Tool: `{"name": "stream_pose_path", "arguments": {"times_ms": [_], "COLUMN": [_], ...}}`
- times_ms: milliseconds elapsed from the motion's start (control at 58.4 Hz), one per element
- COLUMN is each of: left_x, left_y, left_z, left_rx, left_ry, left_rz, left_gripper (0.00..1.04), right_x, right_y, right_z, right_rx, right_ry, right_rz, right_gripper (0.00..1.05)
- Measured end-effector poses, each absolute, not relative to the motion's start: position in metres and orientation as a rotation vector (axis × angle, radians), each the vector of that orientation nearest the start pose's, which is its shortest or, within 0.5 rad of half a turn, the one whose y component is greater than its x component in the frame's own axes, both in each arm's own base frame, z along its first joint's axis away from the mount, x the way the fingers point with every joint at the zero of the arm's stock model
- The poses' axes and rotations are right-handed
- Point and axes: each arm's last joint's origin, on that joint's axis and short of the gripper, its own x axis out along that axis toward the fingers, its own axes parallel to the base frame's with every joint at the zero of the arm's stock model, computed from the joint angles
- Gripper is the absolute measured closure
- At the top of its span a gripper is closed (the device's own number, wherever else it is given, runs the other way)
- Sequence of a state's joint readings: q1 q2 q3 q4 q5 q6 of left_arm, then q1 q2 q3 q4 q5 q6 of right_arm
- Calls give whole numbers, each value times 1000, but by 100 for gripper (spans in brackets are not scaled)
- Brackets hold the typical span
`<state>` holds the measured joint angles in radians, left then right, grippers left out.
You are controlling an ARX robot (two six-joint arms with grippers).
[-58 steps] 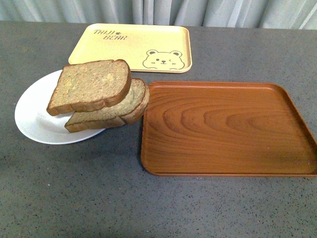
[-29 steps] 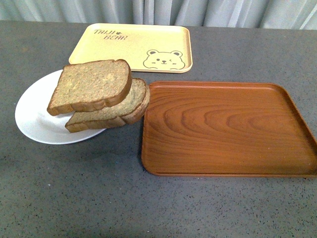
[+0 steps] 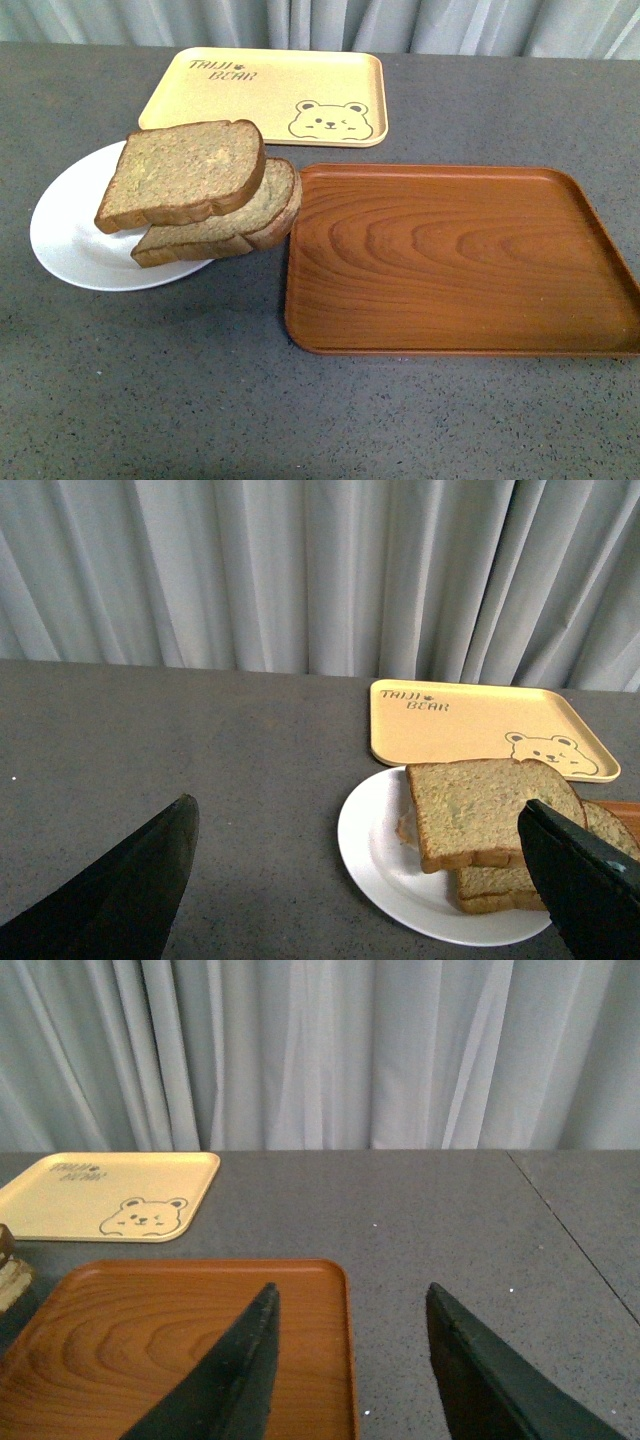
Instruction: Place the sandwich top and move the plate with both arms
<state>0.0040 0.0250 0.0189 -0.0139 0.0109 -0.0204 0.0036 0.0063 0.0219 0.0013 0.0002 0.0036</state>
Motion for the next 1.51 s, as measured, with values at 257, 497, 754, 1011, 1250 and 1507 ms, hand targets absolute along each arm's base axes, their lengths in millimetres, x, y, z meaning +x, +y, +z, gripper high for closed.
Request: {"name": "stream_pose_path", "arguments": {"times_ms": [257, 497, 754, 1011, 1250, 1507], "left_x": [129, 178, 212, 234, 249, 267], "left_y": [-8, -17, -21, -31, -28, -15], "left_z": [171, 154, 111, 85, 71, 66], "left_rx": [-532, -730, -881, -941, -1033, -1207], "left_ry": [539, 572, 629, 681, 663, 584], "left_rz": [-32, 27, 152, 193, 244, 327], "left_gripper": [9, 9, 9, 9, 9, 9], "right_x": [97, 97, 97, 97, 97, 97], "right_y": [0, 0, 0, 0, 0, 0], "right_z": [171, 171, 171, 171, 171, 171], "right_rx": [4, 4, 4, 4, 4, 4], "right_ry": [-18, -18, -18, -18, -18, -18], "right_rz": [3, 4, 4, 3, 4, 4], "right_gripper": [8, 9, 9, 9, 9, 9]}}
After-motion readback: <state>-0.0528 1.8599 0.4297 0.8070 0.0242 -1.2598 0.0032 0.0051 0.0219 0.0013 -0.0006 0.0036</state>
